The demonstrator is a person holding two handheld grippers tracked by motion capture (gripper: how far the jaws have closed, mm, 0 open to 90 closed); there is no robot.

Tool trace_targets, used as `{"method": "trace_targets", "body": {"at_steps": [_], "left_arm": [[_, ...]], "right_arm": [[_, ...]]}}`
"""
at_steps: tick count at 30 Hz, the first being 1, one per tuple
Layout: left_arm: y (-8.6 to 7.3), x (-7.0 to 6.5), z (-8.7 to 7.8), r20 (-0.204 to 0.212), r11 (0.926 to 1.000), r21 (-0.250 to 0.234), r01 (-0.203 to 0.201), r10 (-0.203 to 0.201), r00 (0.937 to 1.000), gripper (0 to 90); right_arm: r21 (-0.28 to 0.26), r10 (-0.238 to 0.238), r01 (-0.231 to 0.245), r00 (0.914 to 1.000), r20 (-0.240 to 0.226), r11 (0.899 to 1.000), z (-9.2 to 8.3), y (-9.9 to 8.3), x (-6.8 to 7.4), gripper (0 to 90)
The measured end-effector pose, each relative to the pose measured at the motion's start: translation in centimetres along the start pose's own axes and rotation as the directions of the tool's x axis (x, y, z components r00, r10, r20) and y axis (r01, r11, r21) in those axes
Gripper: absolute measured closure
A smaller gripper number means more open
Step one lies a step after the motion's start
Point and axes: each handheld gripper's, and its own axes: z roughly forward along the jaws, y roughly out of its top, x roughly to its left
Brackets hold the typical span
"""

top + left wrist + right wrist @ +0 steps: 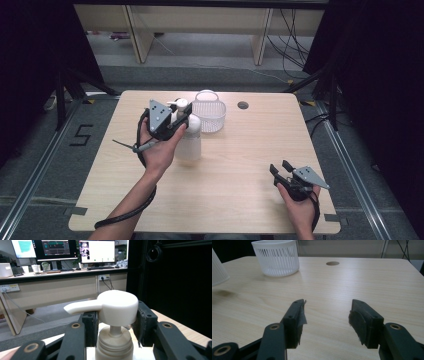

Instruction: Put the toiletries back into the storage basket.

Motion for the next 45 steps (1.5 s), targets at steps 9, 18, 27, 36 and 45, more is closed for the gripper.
{"method": "trace_targets", "body": {"at_steps": [9,18,27,36,45], "left_arm": [[0.4,0.1,0.5,0.004,0.9999,-0.013,0.005,-0.005,1.0000,59.0],[1.1,0.1,1.1,0.005,0.9996,-0.026,0.008,-0.008,1.0000,59.1],[1.6,0.1,2.0,0.019,0.9988,-0.044,0.021,-0.021,0.9996,59.1],[1.9,0.1,2.8,0.021,0.9986,-0.051,0.016,-0.015,0.9997,59.0],[2.2,0.3,3.4,0.021,0.9982,-0.059,0.016,-0.014,0.9997,59.1]], "right_arm": [[-0.019,0.013,-0.013,0.9999,-0.005,1.000,0.1,-0.1,0.0,45.9],[0.007,0.030,-0.030,0.9995,-0.009,1.000,0.0,0.0,0.1,46.0],[0.006,0.031,-0.031,0.9995,-0.008,0.999,0.0,0.0,0.1,46.0],[0.000,0.008,-0.008,1.0000,-0.002,1.000,0.1,0.0,-0.1,46.0],[-0.017,0.025,-0.026,0.9996,-0.014,1.000,0.1,-0.1,-0.1,46.0]]}}
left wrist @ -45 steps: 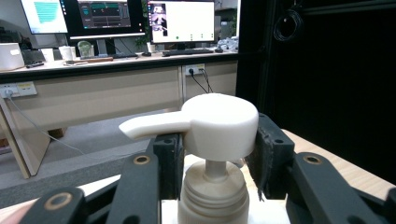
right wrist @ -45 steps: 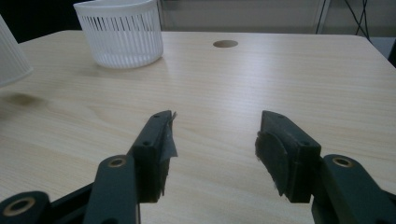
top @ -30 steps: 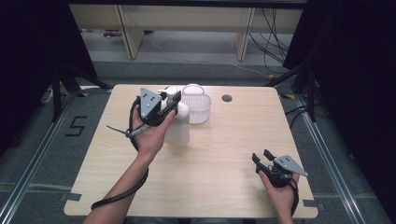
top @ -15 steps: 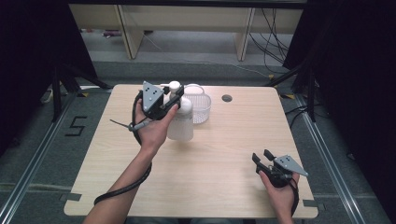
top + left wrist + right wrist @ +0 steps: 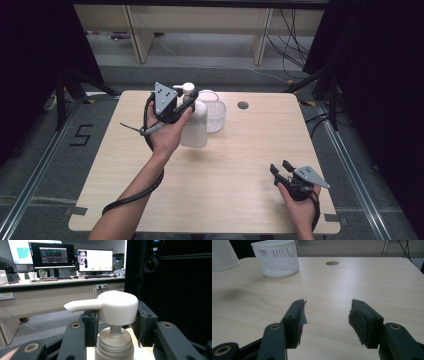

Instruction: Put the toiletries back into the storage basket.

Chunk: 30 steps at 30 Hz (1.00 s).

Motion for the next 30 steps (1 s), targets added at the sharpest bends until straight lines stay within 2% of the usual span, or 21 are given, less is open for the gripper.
{"method": "trace_targets", "body": {"at_steps": [4,5,16,18,20,22,30], "left_arm": [[0.2,0.2,0.2,-0.008,1.0000,-0.005,0.007,-0.007,0.9999,59.0],[0.2,0.2,0.2,-0.009,1.0000,-0.005,0.006,-0.006,0.9999,59.0],[0.7,0.7,1.1,-0.009,0.9998,-0.017,0.012,-0.012,0.9999,59.0],[0.9,0.7,1.2,-0.010,0.9997,-0.020,0.014,-0.015,0.9998,59.0],[1.0,0.8,1.4,-0.007,0.9996,-0.025,0.013,-0.013,0.9999,59.0],[1.2,0.8,1.5,-0.006,0.9996,-0.026,0.008,-0.009,0.9999,59.1],[1.6,0.9,2.2,-0.002,0.9993,-0.035,0.010,-0.010,0.9999,59.1]], "right_arm": [[0.002,0.012,-0.012,0.9998,-0.015,1.000,0.0,0.0,0.1,46.0],[0.000,0.006,-0.006,1.0000,-0.004,1.000,0.0,0.0,0.1,46.0],[0.002,0.013,-0.013,0.9998,-0.014,1.000,0.0,0.0,0.1,46.0],[0.001,0.003,-0.003,1.0000,0.000,1.000,0.0,0.0,0.0,46.0],[0.002,0.012,-0.012,0.9998,-0.013,1.000,0.0,0.0,0.1,46.0],[0.000,0.006,-0.006,1.0000,-0.003,1.000,0.0,0.0,0.1,46.0],[-0.002,0.006,-0.006,0.9999,-0.012,1.000,0.1,0.0,0.0,46.0]]}}
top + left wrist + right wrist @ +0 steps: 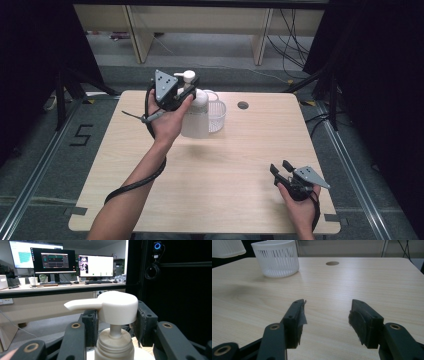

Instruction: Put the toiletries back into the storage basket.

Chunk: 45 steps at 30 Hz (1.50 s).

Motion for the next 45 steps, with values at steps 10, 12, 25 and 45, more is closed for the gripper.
{"method": "trace_targets", "body": {"at_steps": [10,12,25,45], "left_arm": [[0.2,0.1,0.9,0.000,1.0000,-0.001,0.004,-0.004,1.0000,59.0],[0.2,0.2,1.1,-0.001,1.0000,-0.001,0.004,-0.004,1.0000,59.0],[0.3,0.4,2.2,-0.005,1.0000,0.004,0.001,-0.001,1.0000,59.0],[1.0,0.4,3.4,-0.008,1.0000,-0.003,0.008,-0.008,0.9999,59.0]], "right_arm": [[-0.003,-0.012,0.012,0.9999,0.009,1.000,-0.1,0.0,-0.1,46.0],[-0.002,-0.010,0.010,0.9999,0.008,1.000,-0.1,0.0,-0.1,46.0],[-0.004,-0.016,0.016,0.9998,0.013,1.000,0.0,0.0,-0.2,46.0],[0.021,0.007,-0.007,1.0000,0.000,1.000,-0.1,0.0,-0.1,46.0]]}}
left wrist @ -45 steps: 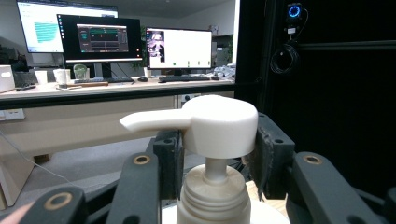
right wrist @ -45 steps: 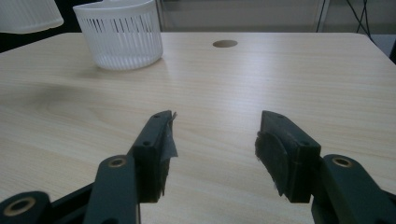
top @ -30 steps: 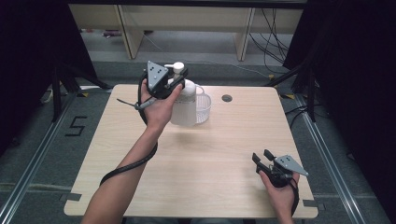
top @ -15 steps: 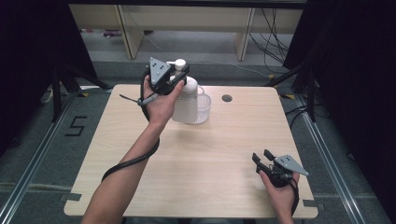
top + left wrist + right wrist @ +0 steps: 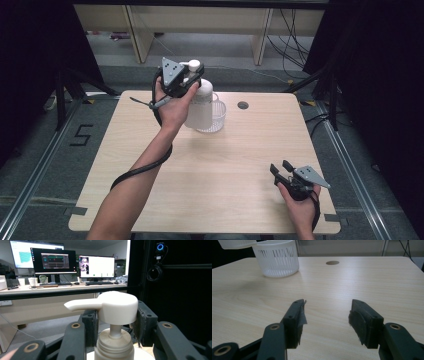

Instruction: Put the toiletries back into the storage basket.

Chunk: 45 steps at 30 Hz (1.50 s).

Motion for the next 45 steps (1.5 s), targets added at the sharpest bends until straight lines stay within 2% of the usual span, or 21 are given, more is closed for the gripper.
{"method": "trace_targets", "body": {"at_steps": [4,7,10,12,14,21,24,25,26,28,36,40,45], "left_arm": [[0.3,0.0,0.2,0.000,1.0000,0.003,0.001,-0.001,1.0000,59.0],[0.5,0.0,0.5,-0.002,0.9999,-0.002,0.010,-0.010,0.9999,59.0],[0.6,0.0,0.8,-0.003,0.9999,-0.005,0.015,-0.015,0.9999,59.0],[0.6,0.1,1.0,-0.004,0.9999,-0.005,0.012,-0.012,0.9999,59.0],[0.6,0.1,1.1,-0.006,1.0000,-0.004,0.009,-0.009,0.9999,59.0],[0.9,0.2,1.6,-0.016,1.0000,-0.006,0.007,-0.008,0.9998,59.0],[1.1,0.0,1.8,-0.015,0.9998,-0.014,0.010,-0.010,0.9998,59.0],[1.2,0.0,1.8,-0.014,0.9999,-0.014,0.009,-0.009,0.9999,59.0],[1.3,-0.1,1.9,-0.013,0.9998,-0.016,0.009,-0.009,0.9999,59.0],[1.4,-0.1,2.1,-0.013,0.9998,-0.017,0.007,-0.007,0.9999,59.0],[1.7,-0.5,2.8,-0.013,0.9999,-0.015,0.002,-0.002,0.9999,59.0],[1.8,-0.5,3.2,-0.007,0.9999,-0.012,0.003,-0.003,1.0000,59.0],[1.8,-0.4,3.7,-0.008,0.9999,-0.006,0.010,-0.010,0.9999,59.0]], "right_arm": [[0.007,0.008,-0.008,1.0000,0.002,1.000,0.0,0.0,0.0,46.0],[-0.001,-0.005,0.005,1.0000,0.004,1.000,0.0,0.0,0.0,46.0],[0.007,0.014,-0.015,0.9999,0.001,1.000,-0.1,0.0,0.1,46.0],[0.000,-0.014,0.014,0.9999,0.010,1.000,-0.1,0.0,-0.1,46.0],[-0.001,0.001,-0.001,1.0000,0.005,1.000,0.0,0.0,-0.1,46.0],[0.003,0.007,-0.008,0.9999,0.008,1.000,0.0,0.0,0.0,46.0],[0.002,-0.017,0.017,0.9998,0.008,1.000,0.0,0.0,-0.1,46.0],[0.001,-0.015,0.015,0.9999,0.001,1.000,0.1,0.0,-0.2,46.0],[0.004,0.008,-0.008,0.9999,0.008,1.000,0.0,0.0,0.0,46.0],[0.003,-0.004,0.004,0.9999,0.013,1.000,0.0,0.0,-0.1,46.0],[0.002,0.001,-0.001,0.9999,0.017,1.000,0.1,0.0,-0.1,46.0],[0.003,0.014,-0.014,0.9999,0.001,1.000,0.0,0.0,0.0,45.9],[0.001,0.005,-0.005,1.0000,0.000,1.000,0.0,0.0,-0.1,46.0]]}}
